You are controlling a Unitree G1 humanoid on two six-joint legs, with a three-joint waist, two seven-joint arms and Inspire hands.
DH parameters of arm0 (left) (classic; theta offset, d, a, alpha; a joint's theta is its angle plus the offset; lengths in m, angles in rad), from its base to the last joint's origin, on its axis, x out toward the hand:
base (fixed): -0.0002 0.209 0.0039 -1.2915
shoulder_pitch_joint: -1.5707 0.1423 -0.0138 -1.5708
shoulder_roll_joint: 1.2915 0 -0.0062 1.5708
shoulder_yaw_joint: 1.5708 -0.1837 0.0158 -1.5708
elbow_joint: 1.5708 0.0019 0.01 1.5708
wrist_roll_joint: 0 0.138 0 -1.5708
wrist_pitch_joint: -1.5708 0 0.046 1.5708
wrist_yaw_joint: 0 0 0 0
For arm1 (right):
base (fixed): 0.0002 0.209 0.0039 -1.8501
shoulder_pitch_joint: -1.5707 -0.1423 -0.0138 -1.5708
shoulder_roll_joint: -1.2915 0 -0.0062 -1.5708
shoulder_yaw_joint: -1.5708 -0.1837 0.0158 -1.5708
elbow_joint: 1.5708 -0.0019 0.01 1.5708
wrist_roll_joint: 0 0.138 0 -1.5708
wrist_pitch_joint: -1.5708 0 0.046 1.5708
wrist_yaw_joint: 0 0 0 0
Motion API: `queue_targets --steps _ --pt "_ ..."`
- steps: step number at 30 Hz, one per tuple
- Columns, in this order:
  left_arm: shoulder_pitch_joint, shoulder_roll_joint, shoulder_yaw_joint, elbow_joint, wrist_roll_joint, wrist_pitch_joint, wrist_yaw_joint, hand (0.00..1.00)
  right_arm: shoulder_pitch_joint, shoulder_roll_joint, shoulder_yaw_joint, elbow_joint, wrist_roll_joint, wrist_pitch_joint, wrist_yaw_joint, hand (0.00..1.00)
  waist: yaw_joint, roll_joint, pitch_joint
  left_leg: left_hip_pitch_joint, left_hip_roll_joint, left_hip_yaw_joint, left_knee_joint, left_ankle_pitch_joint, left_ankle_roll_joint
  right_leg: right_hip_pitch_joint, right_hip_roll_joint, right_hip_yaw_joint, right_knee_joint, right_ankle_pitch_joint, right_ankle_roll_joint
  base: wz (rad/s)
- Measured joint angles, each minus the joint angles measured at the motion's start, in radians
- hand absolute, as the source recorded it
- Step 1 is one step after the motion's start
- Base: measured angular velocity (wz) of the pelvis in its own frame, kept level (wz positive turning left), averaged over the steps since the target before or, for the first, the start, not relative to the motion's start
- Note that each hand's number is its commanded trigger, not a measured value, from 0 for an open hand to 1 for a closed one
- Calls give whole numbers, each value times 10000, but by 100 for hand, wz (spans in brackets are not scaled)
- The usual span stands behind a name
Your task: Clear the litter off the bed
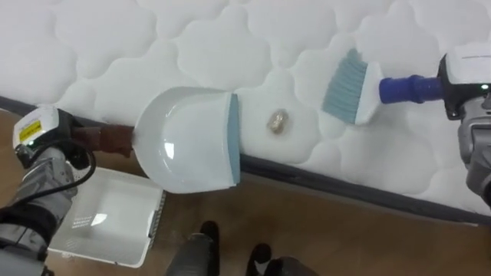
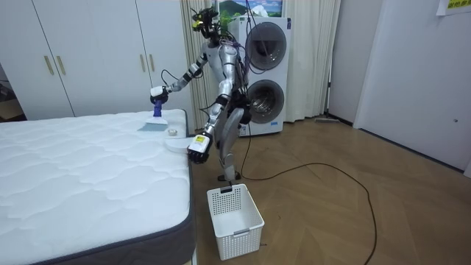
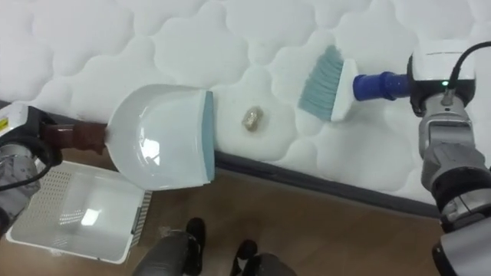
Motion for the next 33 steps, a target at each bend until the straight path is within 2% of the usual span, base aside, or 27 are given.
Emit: queue_targets --steps 5,6,10,16,23,25,29,33 --pt "-5 30 12 -90 126 -114 0 100 42 0 265 -511 -933 162 34 100 -12 -56 17 79 107 37 -160 3 -4 173 170 24 -423 199 15 -8" --pt "-5 66 12 -151 126 -115 1 100 49 0 293 -654 -1069 198 68 100 -28 -96 39 79 112 43 -199 5 -8 173 179 26 -475 221 18 -7" --pt "-6 105 11 -189 124 -209 12 100 152 -30 658 -1086 -1126 335 226 100 -27 -238 31 82 138 63 -305 18 -21 192 245 49 -695 304 36 -3" --pt "13 182 16 -190 127 -220 5 100 588 -137 647 -2358 -1868 638 738 100 -22 -258 29 104 198 132 -370 16 -31 175 344 166 -782 420 41 -6" --pt "123 131 -27 -191 37 -432 -2 100 831 -144 948 -3339 -2065 621 1080 100 -36 -257 30 344 295 213 -526 4 -65 405 420 153 -965 529 3 -5" --pt "133 132 -58 -192 -34 -577 0 100 859 -142 1078 -3589 -2008 601 1140 100 -33 -257 30 359 311 212 -527 20 -90 421 401 31 -964 533 -6 0" --pt "224 128 -116 -191 -114 -588 2 100 1100 -129 1125 -4324 -1841 590 1348 100 -77 -255 31 358 330 204 -497 32 -111 421 414 4 -958 536 -14 0" --pt "245 137 -116 -188 -108 -645 14 100 1200 -101 1130 -4922 -1863 395 1543 100 -87 -254 31 336 319 181 -496 48 -136 401 428 27 -963 533 -32 0"
